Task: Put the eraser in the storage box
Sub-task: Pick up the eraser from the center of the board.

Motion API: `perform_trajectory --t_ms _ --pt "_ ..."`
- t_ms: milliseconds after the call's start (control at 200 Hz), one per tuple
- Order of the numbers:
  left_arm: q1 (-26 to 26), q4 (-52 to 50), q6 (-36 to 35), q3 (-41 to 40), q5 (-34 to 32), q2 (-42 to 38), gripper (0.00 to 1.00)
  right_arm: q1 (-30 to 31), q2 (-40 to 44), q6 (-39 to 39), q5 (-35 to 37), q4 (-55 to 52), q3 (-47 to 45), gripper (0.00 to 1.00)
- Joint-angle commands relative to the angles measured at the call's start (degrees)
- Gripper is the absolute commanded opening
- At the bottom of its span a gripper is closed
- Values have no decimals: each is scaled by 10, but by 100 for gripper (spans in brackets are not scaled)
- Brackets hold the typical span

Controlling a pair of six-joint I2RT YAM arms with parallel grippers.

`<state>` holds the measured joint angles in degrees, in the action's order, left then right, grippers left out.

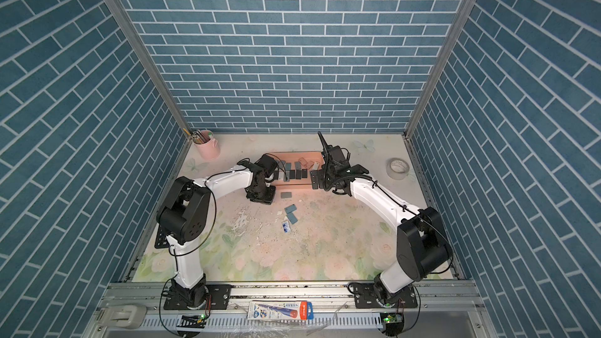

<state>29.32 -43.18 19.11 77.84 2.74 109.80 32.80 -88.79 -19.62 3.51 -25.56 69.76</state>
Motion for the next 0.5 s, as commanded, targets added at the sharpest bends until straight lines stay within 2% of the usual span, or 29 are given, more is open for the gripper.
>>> perform_trajectory --t_ms 0,220,340,495 --pt "-1 -27 26 15 24 -51 43 -12 8 -13 -9 -23 27 99" --pt "-1 -63 45 108 35 -73 43 -41 -50 7 -44 -25 99 99" --pt "-2 -92 66 184 37 -36 43 -57 -86 20 -52 -26 140 99" --pt "-5 -136 95 279 51 24 44 -70 -104 -31 -77 -23 150 99"
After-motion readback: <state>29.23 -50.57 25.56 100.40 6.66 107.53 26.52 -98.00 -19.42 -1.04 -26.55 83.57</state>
